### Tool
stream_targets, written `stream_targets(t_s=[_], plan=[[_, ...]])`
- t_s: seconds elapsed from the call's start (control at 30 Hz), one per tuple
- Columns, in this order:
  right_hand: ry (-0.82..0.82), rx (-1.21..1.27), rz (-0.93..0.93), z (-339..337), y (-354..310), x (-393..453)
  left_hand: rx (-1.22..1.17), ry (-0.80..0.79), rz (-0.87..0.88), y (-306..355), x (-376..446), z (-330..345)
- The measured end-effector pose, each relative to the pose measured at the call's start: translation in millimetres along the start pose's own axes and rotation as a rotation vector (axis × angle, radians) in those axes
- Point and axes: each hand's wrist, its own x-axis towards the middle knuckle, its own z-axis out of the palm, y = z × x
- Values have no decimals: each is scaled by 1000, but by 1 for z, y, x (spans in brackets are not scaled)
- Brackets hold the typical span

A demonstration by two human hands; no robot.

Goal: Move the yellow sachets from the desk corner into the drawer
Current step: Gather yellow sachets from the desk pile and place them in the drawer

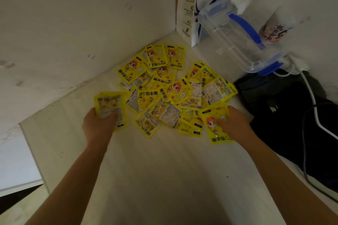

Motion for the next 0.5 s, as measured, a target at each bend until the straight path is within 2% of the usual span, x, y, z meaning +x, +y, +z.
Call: stream_targets(t_s=[0.13,0.23,0.33,0.5], plan=[[29,405,45,-4,-19,8,-15,-190,109,38,16,18],[52,575,92,-4,-39,21,44,-345,176,62,24,47],[62,675,185,1,-50,38,123,-478,216,81,27,83],[97,669,289,16,-56,59,225,-626,222,91,31,126]])
